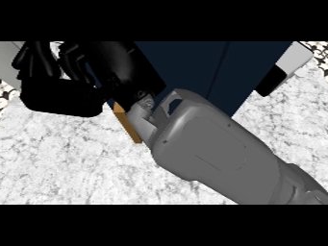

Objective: Pick up the wine, place it into the cabinet and close the cabinet

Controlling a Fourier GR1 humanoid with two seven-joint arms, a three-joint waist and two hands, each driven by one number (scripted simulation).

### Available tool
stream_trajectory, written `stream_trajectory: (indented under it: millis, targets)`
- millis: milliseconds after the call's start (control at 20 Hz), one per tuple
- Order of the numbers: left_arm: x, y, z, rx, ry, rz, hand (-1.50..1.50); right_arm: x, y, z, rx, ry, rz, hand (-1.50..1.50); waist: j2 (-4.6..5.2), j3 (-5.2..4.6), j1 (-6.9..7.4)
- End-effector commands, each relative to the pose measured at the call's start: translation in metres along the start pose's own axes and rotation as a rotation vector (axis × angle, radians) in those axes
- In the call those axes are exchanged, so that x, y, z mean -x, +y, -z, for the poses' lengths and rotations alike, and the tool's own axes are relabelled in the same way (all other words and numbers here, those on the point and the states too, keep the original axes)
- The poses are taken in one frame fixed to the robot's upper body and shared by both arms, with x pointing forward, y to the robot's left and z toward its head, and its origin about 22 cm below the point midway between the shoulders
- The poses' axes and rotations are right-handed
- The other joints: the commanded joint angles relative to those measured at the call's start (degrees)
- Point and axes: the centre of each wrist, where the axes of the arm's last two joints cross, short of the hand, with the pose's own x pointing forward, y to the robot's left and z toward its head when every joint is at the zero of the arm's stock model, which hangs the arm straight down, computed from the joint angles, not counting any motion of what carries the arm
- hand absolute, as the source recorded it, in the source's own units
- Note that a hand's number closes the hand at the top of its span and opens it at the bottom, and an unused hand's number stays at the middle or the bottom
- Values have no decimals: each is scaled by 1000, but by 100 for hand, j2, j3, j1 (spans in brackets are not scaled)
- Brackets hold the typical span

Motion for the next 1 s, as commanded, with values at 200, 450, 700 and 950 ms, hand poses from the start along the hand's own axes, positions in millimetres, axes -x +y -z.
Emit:
stream_trajectory:
  millis: [200, 450, 700, 950]
  targets:
    - [-12, -12, -5, -3, 0, 8, -150, 33, -44, 24, 34, 41, -19, 150, -13, 8, 1]
    - [6, -2, 6, 1, -11, 17, -150, 52, -55, 38, 78, 42, -45, 150, 29, 0, 15]
    - [3, -9, 5, 20, 16, 1, -150, 60, -91, 30, 108, 35, -136, 150, 43, 2, -9]
    - [5, -7, 13, 6, -9, 8, -150, 66, -90, 29, 81, 51, -137, 150, 32, 2, -56]
